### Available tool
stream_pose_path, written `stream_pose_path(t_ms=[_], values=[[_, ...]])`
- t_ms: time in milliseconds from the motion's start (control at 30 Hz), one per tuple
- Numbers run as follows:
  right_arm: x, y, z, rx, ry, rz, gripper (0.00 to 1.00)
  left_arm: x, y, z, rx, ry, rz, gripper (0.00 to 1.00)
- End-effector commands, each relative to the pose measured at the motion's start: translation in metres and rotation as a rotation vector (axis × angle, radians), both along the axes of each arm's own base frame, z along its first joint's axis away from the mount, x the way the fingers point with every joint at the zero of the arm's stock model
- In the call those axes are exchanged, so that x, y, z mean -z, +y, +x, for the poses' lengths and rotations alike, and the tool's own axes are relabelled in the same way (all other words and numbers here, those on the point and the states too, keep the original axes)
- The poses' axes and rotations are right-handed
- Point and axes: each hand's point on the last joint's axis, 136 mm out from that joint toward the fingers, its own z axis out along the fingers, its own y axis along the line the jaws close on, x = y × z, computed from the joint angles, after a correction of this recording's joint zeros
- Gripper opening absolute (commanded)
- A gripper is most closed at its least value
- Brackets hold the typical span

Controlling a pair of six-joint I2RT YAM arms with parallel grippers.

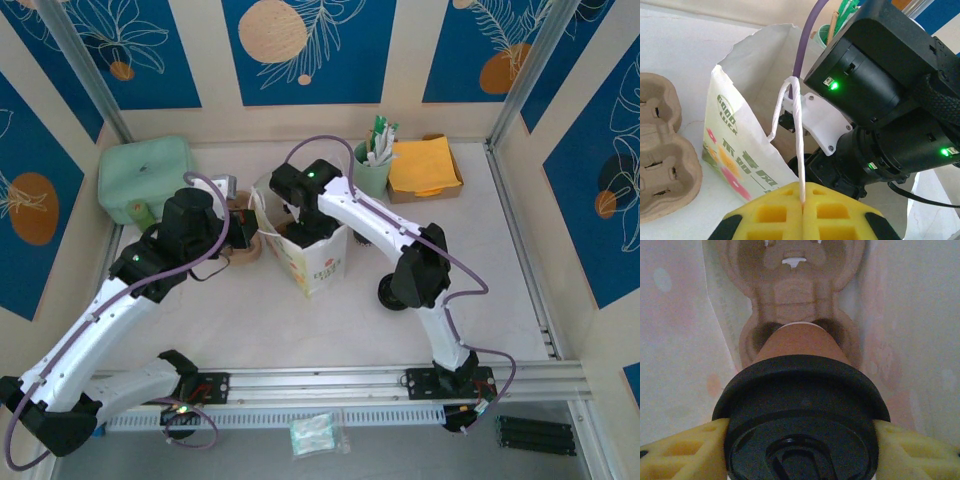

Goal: Pack the takeout coffee

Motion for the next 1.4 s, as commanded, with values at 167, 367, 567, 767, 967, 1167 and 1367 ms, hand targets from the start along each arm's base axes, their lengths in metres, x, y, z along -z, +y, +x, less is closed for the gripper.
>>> stream_pose_path(t_ms=[167,367,567,767,967,1167,1367], values=[[-0.001,0.0,0.0,0.018,-0.019,0.018,0.62,-0.002,0.004,0.001,-0.023,0.002,-0.01,0.0],[-0.001,-0.001,0.0,0.017,-0.021,0.022,0.62,-0.001,0.004,0.002,-0.024,0.005,-0.01,0.0],[0.0,-0.001,0.0,0.017,-0.02,0.021,0.62,-0.002,0.003,0.001,-0.024,0.004,-0.014,0.0],[0.003,-0.003,-0.001,0.02,-0.012,0.016,0.61,-0.002,0.004,0.002,-0.024,0.004,-0.01,0.0],[0.006,-0.004,-0.004,0.021,0.004,0.007,0.62,-0.001,0.004,0.001,-0.023,0.006,-0.009,0.0],[0.008,-0.006,-0.006,0.023,0.018,-0.006,0.61,-0.001,0.004,0.001,-0.025,0.008,-0.007,0.0],[0.011,-0.008,-0.008,0.024,0.034,-0.021,0.62,-0.001,0.004,0.001,-0.026,0.008,-0.009,0.0]])
